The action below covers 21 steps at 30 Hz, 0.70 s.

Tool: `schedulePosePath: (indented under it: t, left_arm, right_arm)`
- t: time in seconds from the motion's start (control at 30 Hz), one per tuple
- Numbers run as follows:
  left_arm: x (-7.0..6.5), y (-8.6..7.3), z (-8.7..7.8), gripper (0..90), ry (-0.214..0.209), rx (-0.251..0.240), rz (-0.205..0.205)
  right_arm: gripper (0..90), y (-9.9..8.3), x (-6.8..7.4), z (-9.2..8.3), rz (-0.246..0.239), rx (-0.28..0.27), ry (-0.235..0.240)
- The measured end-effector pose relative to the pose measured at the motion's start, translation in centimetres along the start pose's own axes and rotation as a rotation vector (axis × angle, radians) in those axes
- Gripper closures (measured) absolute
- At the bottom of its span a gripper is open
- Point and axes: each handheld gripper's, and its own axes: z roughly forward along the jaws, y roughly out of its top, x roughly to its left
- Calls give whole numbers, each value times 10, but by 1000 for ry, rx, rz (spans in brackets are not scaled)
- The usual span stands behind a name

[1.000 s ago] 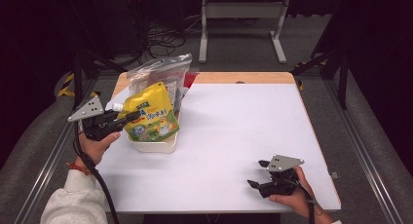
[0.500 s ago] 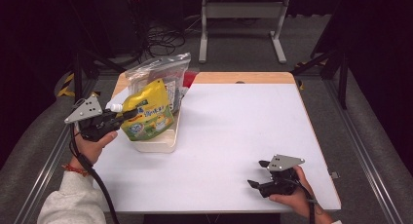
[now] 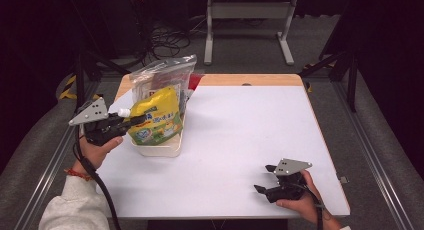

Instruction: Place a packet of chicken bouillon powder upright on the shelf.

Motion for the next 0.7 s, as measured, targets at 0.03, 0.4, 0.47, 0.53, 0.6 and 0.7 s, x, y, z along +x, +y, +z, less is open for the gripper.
schedulePosePath:
  t: [0.03,0.4,0.47,0.53,0.6,0.7]
  left_arm:
    - [0,0,2,866,8,0,-2]
    - [2,-1,-2,865,44,-22,-18]
    - [3,0,-5,865,40,-36,-24]
    - [4,-2,-8,864,40,-33,-23]
    - [3,0,-9,870,34,-14,-13]
    - [0,2,-9,874,12,1,-7]
  right_arm:
    - [209,0,0,0,0,0,0]
    - [208,-1,0,2,2,12,7]
    - [208,-1,0,2,4,13,7]
    - [209,-1,-1,3,10,15,7]
    - [211,1,-1,3,7,8,-2]
    - [219,4,-2,2,20,-8,-9]
